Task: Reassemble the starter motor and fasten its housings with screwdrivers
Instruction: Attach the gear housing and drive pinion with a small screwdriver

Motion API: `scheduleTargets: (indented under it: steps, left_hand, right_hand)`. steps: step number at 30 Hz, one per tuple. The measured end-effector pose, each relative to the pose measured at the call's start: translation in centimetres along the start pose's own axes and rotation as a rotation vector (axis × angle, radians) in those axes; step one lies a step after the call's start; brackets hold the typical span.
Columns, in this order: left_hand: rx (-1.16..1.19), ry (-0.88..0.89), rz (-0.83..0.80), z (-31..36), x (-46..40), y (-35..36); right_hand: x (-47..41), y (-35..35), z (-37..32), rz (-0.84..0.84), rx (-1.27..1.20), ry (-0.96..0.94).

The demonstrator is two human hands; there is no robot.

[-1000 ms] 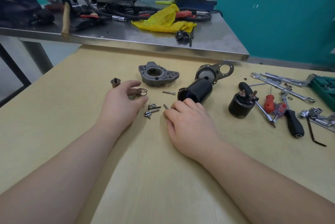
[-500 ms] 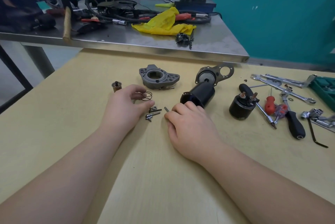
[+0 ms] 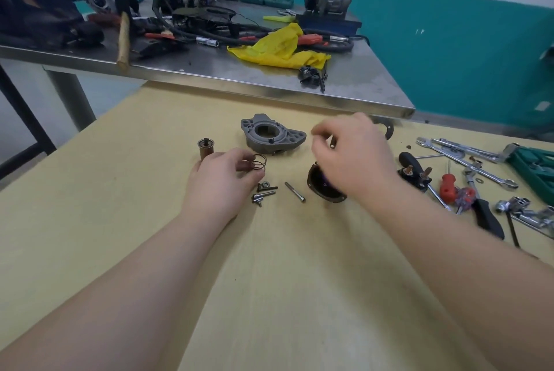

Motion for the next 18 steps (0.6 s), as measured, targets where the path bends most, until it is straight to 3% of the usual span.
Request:
scheduleTargets:
  steps: [3,7,18]
  left_hand:
    - [-0.121,0.011,0.020,0.0,-0.1,0.0]
    - [-0.117,0.002,0.039,-0.4,-0.1,0.0]
    - [0.045,-0.016,0.038,0.2,0.3,-0.6]
  right_hand:
    - [-3.7,0.0,3.2,-0.125,0.035,0.210]
    - [-6.0,0.5,5.8,-0.275,0.089,0.374]
    - [-8.6,0.8,7.9,-0.432,0.283,0.262]
Point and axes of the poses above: each hand's wrist, its own x-axis away from the middle knuckle, its own y-axis out of the palm, z = x × y, the point moved 4 cm from there along -x, towards the middle knuckle, and after that the axes turned 5 degrees about -z, right-handed, at the moved point
